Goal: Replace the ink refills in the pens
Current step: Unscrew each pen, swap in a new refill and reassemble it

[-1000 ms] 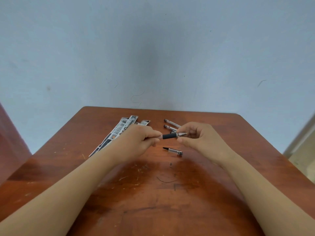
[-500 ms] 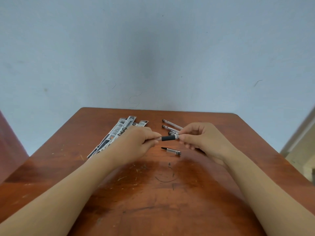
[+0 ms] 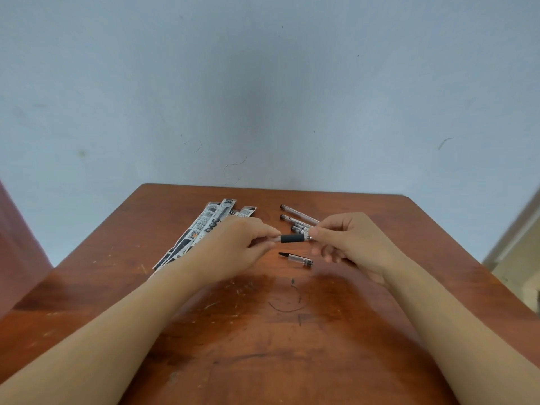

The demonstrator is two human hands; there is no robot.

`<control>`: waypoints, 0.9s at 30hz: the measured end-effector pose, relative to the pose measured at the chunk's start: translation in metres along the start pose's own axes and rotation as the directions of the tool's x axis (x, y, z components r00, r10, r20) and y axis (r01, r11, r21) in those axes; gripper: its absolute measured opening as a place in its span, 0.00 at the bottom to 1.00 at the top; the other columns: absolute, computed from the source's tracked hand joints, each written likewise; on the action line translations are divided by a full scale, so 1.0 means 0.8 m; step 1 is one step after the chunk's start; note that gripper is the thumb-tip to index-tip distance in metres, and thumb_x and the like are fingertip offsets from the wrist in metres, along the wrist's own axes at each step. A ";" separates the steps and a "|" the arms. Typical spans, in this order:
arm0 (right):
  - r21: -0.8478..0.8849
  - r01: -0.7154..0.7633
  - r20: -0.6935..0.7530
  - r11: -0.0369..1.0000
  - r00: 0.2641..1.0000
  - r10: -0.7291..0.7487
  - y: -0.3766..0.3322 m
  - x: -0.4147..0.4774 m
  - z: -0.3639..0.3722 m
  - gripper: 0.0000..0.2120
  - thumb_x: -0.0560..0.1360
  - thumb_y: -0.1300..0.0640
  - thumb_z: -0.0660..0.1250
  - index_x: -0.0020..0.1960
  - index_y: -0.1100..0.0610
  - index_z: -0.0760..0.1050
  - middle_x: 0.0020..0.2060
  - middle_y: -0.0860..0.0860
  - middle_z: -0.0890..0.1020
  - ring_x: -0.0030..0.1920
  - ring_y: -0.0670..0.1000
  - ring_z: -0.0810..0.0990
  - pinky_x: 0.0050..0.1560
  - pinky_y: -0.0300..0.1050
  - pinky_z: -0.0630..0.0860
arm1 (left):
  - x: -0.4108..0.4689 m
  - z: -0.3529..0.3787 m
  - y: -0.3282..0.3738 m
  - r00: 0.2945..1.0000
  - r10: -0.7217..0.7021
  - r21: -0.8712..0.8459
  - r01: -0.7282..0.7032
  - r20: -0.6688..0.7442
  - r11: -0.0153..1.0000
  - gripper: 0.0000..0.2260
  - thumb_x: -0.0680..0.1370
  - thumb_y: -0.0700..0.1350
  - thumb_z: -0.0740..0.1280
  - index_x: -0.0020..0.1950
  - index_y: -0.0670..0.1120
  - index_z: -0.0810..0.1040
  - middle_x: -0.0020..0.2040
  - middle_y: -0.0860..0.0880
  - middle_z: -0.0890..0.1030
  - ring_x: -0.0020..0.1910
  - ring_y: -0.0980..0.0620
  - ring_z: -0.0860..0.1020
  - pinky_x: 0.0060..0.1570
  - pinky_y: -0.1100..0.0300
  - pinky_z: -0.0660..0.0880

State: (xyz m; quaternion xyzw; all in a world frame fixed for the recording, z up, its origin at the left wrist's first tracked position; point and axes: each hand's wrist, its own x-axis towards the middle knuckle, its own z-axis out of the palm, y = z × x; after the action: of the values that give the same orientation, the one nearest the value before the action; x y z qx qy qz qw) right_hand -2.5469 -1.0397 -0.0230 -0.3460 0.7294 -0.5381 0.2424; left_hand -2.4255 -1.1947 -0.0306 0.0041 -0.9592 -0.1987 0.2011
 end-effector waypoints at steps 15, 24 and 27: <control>0.087 0.026 -0.090 0.996 0.996 -0.018 0.000 0.002 -0.008 0.07 0.71 0.67 0.68 0.36 0.59 0.78 0.22 0.49 0.78 0.21 0.43 0.71 0.22 0.33 0.67 | 0.000 -0.004 0.002 0.999 -0.048 -0.026 0.047 -0.019 0.999 0.09 0.76 0.43 0.63 0.51 0.42 0.80 0.41 0.45 0.82 0.39 0.51 0.76 0.39 0.65 0.68; -0.565 0.080 0.056 0.821 0.997 -0.059 -0.006 -0.006 -0.034 0.12 0.70 0.65 0.69 0.35 0.49 0.77 0.30 0.44 0.77 0.26 0.38 0.73 0.29 0.25 0.67 | -0.001 -0.010 -0.002 0.986 -0.124 -0.085 0.115 -0.110 0.990 0.07 0.74 0.40 0.66 0.51 0.45 0.81 0.35 0.60 0.76 0.35 0.61 0.74 0.40 0.75 0.68; -0.646 0.120 0.176 0.754 0.984 -0.006 -0.005 -0.007 -0.024 0.09 0.71 0.64 0.68 0.38 0.49 0.78 0.29 0.42 0.76 0.25 0.35 0.73 0.28 0.25 0.68 | -0.001 -0.010 -0.002 0.988 -0.121 -0.093 0.112 -0.098 0.989 0.07 0.73 0.40 0.67 0.50 0.46 0.81 0.35 0.62 0.75 0.37 0.66 0.75 0.39 0.78 0.67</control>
State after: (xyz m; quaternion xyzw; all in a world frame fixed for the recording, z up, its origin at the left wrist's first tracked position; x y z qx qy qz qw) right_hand -2.5561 -1.0240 -0.0136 -0.4760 0.8368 -0.2274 0.1467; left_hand -2.4217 -1.1992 -0.0252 0.0617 -0.9361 -0.2511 0.2385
